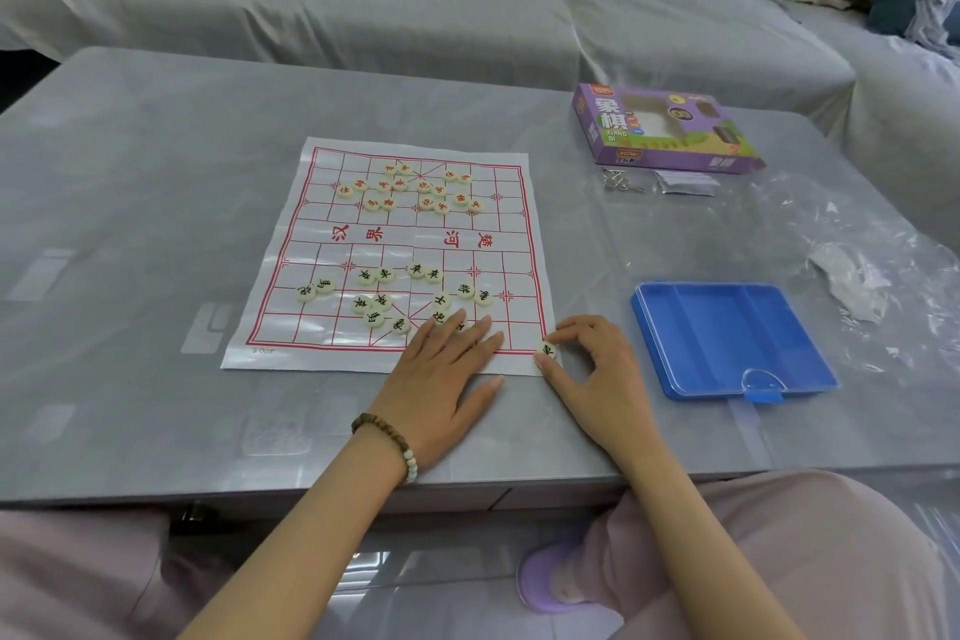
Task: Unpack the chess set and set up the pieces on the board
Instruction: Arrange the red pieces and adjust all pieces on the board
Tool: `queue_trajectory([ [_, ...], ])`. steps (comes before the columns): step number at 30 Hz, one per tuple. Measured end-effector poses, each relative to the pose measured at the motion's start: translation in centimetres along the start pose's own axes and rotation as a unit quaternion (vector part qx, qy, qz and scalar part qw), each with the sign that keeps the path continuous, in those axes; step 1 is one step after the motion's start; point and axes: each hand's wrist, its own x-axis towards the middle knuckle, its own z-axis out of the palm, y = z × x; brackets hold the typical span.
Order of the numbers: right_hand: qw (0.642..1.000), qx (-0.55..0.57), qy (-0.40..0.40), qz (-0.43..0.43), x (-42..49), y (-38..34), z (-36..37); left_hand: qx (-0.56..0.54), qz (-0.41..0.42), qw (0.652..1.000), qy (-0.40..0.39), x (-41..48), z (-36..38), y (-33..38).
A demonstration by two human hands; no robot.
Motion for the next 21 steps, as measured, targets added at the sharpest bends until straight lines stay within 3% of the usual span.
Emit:
queue_trajectory([
  [9, 0.999, -0.043, -0.013, -0.007, -0.1, -0.3, 0.0, -0.038, -0.01, 0.998, 0.045, 0.1, -0.8, -1.4],
  [15, 0.999, -0.039, -0.011, -0.017, 0.9, -2.2, 0.4, -0.016, -0.115, 0.99, 0.082, -1.2, -3.6, -7.2],
  [21, 0.999, 0.009, -0.04, -0.002, 3.4, -5.4, 2.5, -0.027, -0.158, 0.984, 0.079, -2.1, -3.9, -10.4],
])
